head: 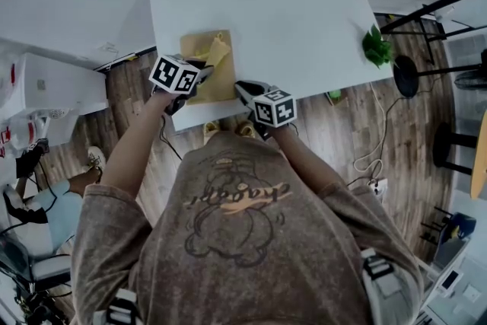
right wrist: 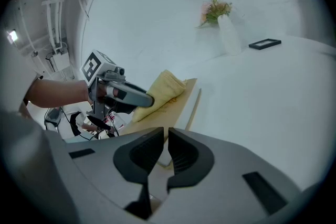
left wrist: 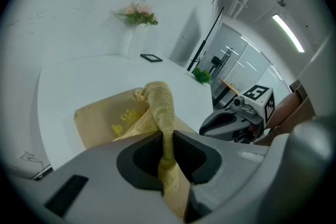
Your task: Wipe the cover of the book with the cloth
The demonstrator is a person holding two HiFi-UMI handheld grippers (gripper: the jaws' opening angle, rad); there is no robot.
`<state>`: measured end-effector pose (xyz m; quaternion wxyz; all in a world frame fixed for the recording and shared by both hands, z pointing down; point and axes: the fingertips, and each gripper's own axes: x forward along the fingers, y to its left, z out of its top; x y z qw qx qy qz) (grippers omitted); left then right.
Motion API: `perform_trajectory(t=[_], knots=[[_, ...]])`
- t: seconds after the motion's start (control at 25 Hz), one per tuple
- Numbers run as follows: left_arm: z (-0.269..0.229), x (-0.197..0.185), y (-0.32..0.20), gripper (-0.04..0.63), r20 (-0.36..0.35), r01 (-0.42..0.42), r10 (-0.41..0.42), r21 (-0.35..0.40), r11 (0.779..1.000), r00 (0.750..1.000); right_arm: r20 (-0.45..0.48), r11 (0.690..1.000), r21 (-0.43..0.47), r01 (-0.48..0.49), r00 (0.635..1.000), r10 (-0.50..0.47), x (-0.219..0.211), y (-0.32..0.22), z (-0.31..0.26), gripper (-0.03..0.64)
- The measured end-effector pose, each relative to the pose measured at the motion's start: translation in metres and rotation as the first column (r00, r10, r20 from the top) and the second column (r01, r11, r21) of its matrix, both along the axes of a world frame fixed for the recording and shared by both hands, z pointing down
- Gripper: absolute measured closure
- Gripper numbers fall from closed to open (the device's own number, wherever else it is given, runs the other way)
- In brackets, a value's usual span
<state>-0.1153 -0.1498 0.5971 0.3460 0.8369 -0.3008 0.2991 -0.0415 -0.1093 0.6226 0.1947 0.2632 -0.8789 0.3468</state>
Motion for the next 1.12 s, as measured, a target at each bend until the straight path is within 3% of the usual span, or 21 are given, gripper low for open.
perform_trajectory(t=[0.6,0.8,0.96,1.12], knots=[[0.0,0.02,0.066,0.543,-0.028,-0.009,0.008,-0.036,0.999,1.0,0.012,1.0,-0.009,0.003,1.0,-0.003,0.002,0.002,-0.001,0.584],[0.001,0.025,0.101,0.543,-0.077,-0.026,0.019,-0.1,0.995,0.997,0.018,1.0,-0.016,0.001,1.0,0.0,0.003,0.004,0.002,0.583],[0.013,0.025,0.137,0.543,-0.075,-0.102,0.089,-0.197,0.975,0.993,0.022,1.0,-0.014,0.001,1.0,-0.001,0.002,0.003,0.001,0.583],[0.014,0.022,0.164,0.543,-0.059,-0.187,0.178,-0.237,0.953,0.982,0.013,1.0,-0.012,0.005,1.0,-0.004,0.002,0.003,0.001,0.583]])
